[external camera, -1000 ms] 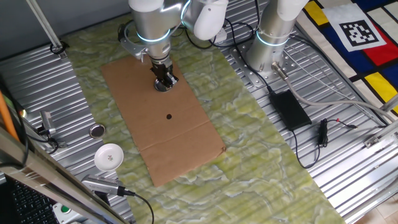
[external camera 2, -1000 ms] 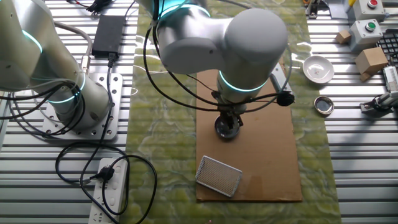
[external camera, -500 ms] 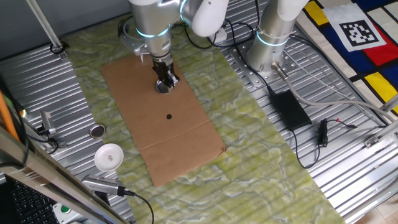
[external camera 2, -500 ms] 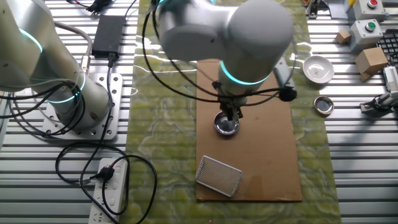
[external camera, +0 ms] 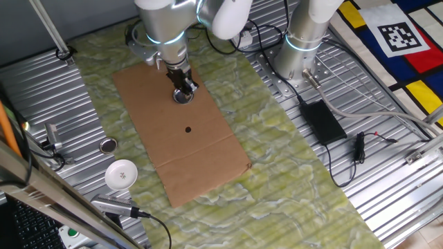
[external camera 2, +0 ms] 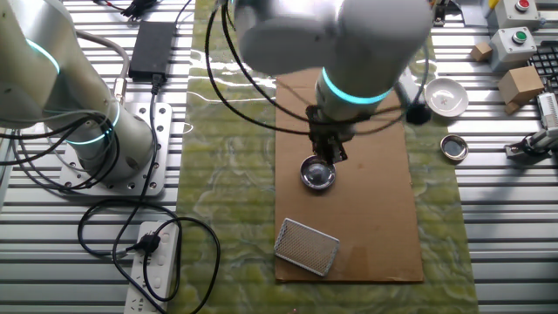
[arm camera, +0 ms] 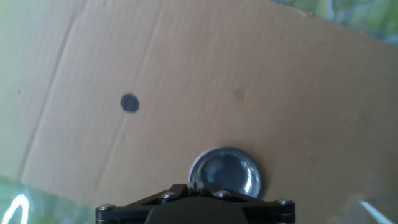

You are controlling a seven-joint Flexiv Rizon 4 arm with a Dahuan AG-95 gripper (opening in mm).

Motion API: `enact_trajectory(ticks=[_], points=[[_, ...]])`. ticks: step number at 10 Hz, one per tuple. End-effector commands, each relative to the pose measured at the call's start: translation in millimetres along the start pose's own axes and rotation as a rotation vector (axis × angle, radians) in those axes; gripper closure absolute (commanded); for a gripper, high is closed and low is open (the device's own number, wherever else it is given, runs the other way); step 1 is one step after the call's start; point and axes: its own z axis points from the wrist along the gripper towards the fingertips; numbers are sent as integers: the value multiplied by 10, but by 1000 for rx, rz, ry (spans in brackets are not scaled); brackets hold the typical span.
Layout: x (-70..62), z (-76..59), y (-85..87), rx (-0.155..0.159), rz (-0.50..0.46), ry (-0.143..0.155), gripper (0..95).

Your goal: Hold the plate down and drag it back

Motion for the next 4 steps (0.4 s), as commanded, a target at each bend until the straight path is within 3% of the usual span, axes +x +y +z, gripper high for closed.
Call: enact_trajectory(ticks=[1,2,4], points=[[163,-328,-34,90,-65,30,950],[217,-419,-30,87,-71,45,950],[262,-462,-31,72,-86,40,950]])
